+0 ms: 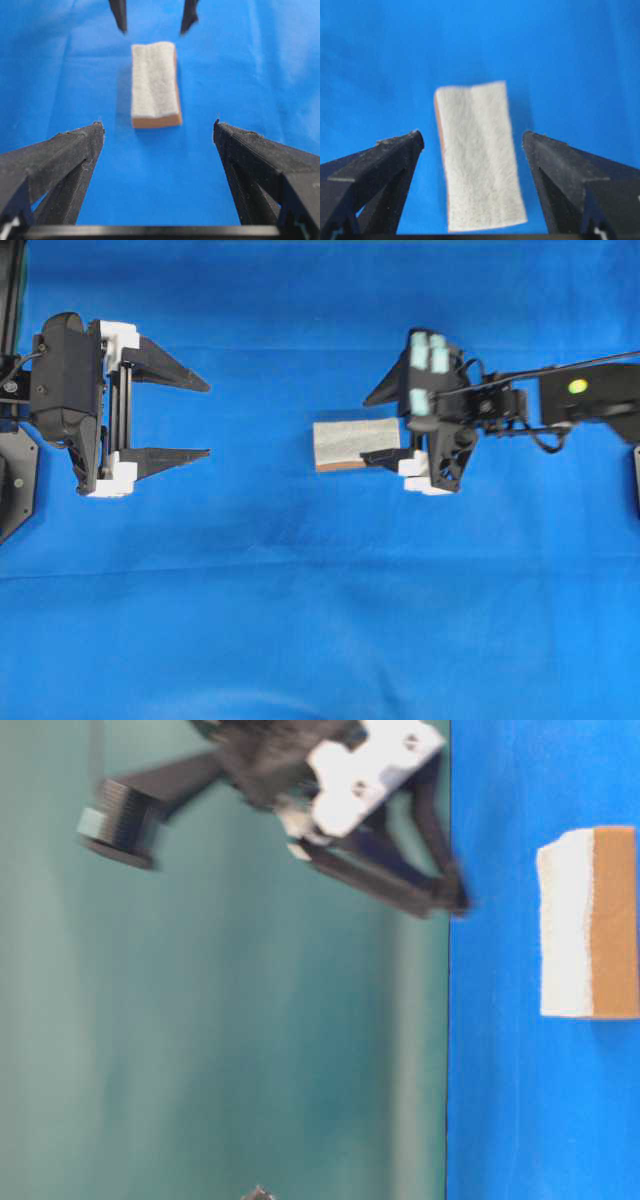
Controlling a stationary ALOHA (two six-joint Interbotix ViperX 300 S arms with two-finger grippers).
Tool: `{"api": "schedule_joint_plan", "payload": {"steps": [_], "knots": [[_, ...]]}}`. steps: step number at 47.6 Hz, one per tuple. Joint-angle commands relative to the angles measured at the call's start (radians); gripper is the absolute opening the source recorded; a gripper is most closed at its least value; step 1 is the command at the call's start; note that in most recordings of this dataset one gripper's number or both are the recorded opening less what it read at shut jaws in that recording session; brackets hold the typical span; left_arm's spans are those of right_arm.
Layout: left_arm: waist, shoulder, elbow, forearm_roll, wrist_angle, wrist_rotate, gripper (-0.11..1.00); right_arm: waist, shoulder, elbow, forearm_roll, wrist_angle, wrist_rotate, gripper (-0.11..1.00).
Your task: Hand over the sponge with the left arm and wipe it with the right arm.
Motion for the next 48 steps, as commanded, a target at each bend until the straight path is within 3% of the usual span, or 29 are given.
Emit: {"api": "schedule_joint_plan", "payload": {"steps": [1, 12, 48], "knots": [[-0.002, -0.002, -0.009, 0.000, -0.009, -0.002, 0.89, 0.002, -0.097, -0.009, 0.002, 0.012, 0.002, 0.74], [-0.002, -0.002, -0.009, 0.000, -0.009, -0.002, 0.89, 0.002, -0.224, 0.040, 0.003, 0.005, 0.002, 0.74], [-0.003, -0.051, -0.015, 0.000, 0.005, -0.025, 0.89, 0.002, -0.258, 0.058, 0.003, 0.009, 0.003, 0.74]]}}
